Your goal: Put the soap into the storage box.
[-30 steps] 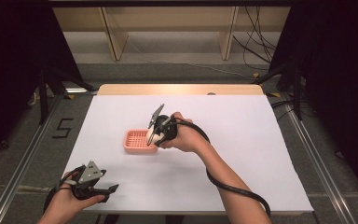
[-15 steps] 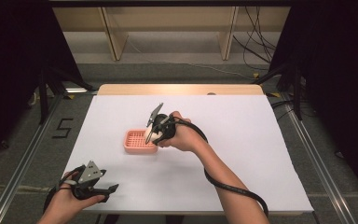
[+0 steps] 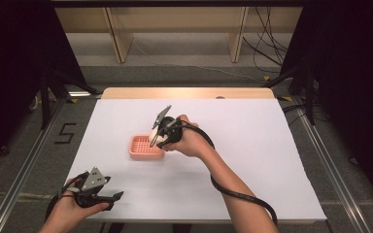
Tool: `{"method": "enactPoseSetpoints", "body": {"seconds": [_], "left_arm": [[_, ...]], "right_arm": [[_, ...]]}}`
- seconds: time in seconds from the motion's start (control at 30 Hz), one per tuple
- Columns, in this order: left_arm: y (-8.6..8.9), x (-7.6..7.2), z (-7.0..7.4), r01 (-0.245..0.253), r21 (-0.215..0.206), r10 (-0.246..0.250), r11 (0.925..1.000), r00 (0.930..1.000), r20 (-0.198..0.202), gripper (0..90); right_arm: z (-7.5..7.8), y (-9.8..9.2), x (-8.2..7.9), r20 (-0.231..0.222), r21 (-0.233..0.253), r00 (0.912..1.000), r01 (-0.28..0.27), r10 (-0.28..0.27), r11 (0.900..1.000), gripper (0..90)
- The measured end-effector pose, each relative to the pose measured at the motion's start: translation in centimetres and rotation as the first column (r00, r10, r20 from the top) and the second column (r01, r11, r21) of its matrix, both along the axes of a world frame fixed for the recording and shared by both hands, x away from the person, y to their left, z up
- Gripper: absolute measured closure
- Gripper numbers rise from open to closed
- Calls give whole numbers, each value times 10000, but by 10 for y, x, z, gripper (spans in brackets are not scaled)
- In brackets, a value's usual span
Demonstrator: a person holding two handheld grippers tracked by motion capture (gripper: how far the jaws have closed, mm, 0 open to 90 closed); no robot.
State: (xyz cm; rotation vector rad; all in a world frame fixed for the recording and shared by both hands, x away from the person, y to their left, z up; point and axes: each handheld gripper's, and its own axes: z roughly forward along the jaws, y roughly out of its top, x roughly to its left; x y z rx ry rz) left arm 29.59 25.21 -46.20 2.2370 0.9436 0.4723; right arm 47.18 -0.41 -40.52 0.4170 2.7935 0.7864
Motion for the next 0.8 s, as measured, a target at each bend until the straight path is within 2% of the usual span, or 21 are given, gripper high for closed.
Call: {"method": "enactPoseSetpoints", "body": {"seconds": [0.03, 0.33, 0.4, 0.43, 0.57, 0.6, 0.8], "left_arm": [[1, 1, 1, 104, 150, -106, 9998, 9999, 131, 302], [1, 1, 1, 104, 143, -106, 9998, 9999, 135, 302], [1, 1, 1, 97, 141, -99, 9999, 9999, 138, 302], [1, 1, 1, 92, 135, -94, 9999, 9999, 136, 302], [1, 1, 1, 88, 125, -90, 9999, 9999, 139, 302], [1, 1, 1, 90, 122, -92, 9999, 9999, 141, 302], [1, 1, 1, 82, 112, -83, 9999, 9999, 132, 302]], "right_arm": [[0, 0, 1, 65, 25, 10000, -36, 36, 10000, 505], [-1, 2, 2, -37, 262, 9997, 238, -238, 9994, 505], [-2, 2, 3, 74, 309, 9996, 279, -281, 9991, 505], [-3, 2, 4, 86, 361, 9998, 153, -156, 9992, 505], [-3, 3, 4, 50, 432, 9996, 272, -275, 9987, 504], [-5, 5, 6, 241, 492, 9995, 170, -182, 9986, 505], [-5, 7, 6, 191, 512, 9996, 187, -197, 9985, 504]]}}
